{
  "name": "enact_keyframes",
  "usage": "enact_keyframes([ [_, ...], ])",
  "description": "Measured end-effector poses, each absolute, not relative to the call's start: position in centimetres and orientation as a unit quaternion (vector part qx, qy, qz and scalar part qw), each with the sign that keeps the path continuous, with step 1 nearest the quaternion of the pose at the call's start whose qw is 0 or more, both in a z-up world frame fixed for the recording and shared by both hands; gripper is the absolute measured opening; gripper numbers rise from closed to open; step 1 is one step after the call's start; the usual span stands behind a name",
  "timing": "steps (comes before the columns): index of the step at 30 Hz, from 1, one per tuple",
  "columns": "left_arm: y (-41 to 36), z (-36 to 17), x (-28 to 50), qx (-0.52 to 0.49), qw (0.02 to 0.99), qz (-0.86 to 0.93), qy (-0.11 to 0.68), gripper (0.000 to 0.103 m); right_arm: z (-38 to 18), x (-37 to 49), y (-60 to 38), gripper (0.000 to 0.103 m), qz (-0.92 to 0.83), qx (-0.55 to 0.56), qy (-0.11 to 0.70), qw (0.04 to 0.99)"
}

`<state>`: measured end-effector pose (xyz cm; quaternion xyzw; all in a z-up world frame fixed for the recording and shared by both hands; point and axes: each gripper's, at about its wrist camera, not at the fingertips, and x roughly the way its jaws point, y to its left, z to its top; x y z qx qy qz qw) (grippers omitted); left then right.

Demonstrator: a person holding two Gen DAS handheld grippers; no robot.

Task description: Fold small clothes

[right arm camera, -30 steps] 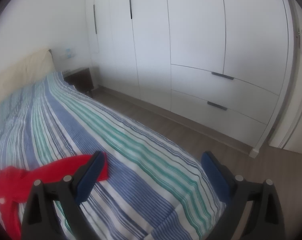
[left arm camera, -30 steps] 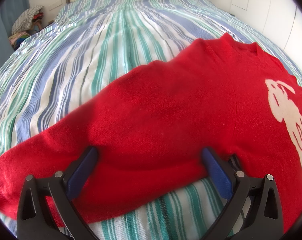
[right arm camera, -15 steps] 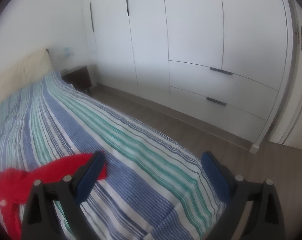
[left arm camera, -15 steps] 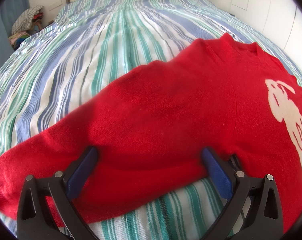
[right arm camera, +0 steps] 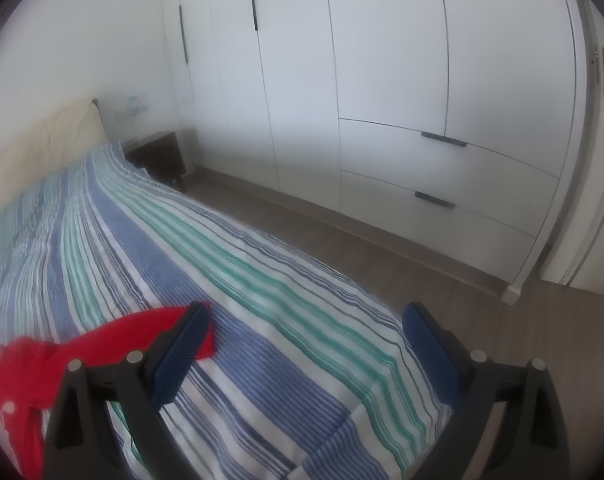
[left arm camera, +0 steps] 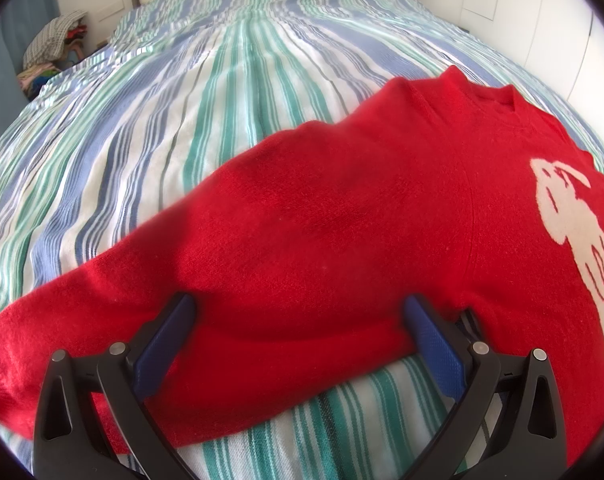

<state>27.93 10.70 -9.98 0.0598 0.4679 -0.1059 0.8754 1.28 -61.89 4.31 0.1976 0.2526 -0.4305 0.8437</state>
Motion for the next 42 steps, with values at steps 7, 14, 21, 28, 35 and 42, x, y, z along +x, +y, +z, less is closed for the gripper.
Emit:
enact_keyframes([
  [7, 10.72, -9.99, 27.94, 0.06, 0.875, -0.106, 0.468, 0.103, 4.24, 1.57, -62.19, 0.096, -0.429, 0.199, 0.258, 0.843],
  [14, 10.72, -10.0, 27.93, 0.06, 0.875, -0.106, 0.468, 0.103, 4.24, 1.64, -62.24, 0.096, -0.429, 0.201, 0.259, 0.842],
  [21, 10.72, -10.01, 27.94, 0.06, 0.875, -0.106, 0.468, 0.103, 4.2, 1.75, -62.14, 0.096, -0.429, 0.2, 0.261, 0.841],
  [28, 10.73, -10.01, 27.93, 0.06, 0.875, -0.106, 0.468, 0.103, 4.05, 1.52, -62.65, 0.096, -0.43, 0.211, 0.261, 0.838],
  [35, 10.73, -10.02, 27.92, 0.06, 0.875, -0.106, 0.468, 0.103, 3.97, 1.6, -62.56, 0.096, -0.429, 0.208, 0.258, 0.84],
  [42, 10.73, -10.03, 27.9, 0.06, 0.876, -0.106, 0.468, 0.103, 3.98, 1.79, -62.35, 0.096, -0.428, 0.207, 0.262, 0.84],
])
